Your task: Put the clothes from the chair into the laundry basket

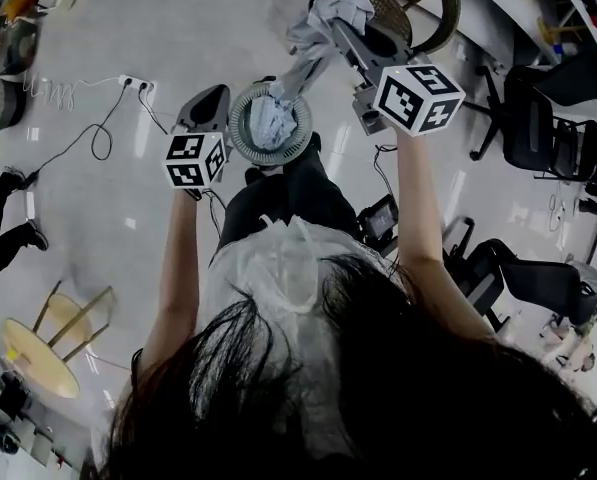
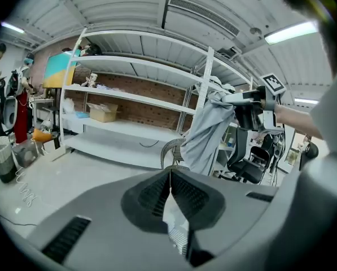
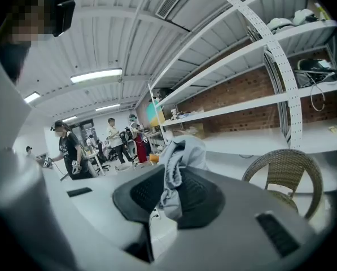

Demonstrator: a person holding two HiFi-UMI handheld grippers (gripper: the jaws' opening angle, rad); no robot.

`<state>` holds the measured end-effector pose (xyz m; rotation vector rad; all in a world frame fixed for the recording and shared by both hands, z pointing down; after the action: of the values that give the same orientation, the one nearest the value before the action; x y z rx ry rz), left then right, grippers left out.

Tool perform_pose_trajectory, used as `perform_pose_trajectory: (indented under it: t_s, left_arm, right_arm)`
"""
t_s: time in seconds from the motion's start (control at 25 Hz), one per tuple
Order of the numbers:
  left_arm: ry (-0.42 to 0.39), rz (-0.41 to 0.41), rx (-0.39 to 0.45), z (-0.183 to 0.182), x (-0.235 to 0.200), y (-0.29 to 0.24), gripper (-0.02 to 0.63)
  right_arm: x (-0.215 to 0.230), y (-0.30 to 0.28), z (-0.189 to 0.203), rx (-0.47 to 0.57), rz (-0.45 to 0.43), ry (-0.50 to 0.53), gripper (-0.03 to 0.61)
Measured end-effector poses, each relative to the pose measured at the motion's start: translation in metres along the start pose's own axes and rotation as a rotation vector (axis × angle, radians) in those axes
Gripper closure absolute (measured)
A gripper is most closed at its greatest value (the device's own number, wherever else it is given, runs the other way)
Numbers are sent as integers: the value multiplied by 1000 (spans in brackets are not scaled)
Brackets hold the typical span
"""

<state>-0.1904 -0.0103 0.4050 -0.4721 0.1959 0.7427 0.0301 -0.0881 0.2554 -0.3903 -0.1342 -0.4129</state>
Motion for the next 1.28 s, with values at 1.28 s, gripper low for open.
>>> perform_pose_trajectory:
  t_s: [1.28]
  left_arm:
    - [161, -63, -43, 112, -9, 61, 594]
  right_arm:
    - [-115, -36, 326, -640, -155, 51, 512]
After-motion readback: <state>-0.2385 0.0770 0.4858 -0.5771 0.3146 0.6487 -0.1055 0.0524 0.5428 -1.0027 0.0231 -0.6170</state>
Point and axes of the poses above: the fingertips, and each gripper's own axes: y backward along the fingers, x to its right, z out of its underside, the point moved 3 cm from there along y, backward along the fingers, and after that the axes turned 14 degrees about z, right-handed, at the moved point
